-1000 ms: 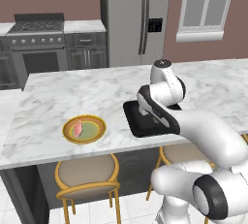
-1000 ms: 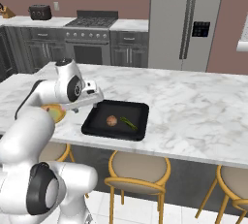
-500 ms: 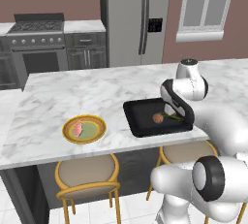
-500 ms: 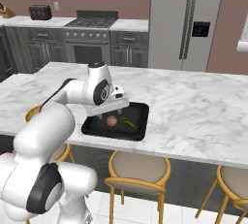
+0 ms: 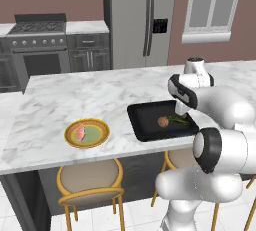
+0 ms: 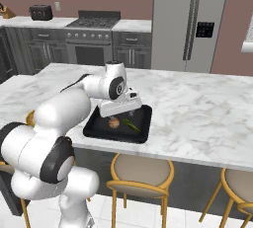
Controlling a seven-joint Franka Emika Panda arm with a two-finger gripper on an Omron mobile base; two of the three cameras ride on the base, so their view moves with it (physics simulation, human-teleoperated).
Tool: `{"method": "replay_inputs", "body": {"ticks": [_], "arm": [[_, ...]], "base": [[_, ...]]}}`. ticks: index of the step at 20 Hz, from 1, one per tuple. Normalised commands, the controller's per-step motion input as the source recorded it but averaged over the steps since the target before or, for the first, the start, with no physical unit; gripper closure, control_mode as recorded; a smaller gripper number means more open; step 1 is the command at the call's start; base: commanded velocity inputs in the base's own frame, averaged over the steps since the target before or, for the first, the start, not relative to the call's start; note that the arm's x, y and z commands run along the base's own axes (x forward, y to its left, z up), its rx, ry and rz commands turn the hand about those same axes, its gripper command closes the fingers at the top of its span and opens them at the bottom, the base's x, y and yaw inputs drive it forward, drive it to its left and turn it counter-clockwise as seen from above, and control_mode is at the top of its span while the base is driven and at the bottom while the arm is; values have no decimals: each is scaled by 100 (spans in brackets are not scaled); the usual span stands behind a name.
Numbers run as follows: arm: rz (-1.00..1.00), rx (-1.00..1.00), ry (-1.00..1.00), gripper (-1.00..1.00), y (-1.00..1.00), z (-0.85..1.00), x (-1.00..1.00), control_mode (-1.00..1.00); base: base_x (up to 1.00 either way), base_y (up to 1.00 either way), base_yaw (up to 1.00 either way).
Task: Create a steak meal by picking up the steak and asparagus from the tray and placing them on the plate. Leave the onion on the tray.
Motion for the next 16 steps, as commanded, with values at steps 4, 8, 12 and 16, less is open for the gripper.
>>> {"method": "replay_inputs", "body": {"ticks": [4,8,12,16], "arm": [[5,0,0,-100,-1,-46,24,-100],[9,0,0,-100,0,-48,25,-100],[9,0,0,-100,-2,-39,26,-100],[9,3,0,-100,-10,-31,33,-100]], "base": [[0,0,0],[0,0,0],[0,0,0],[0,0,0]]}}
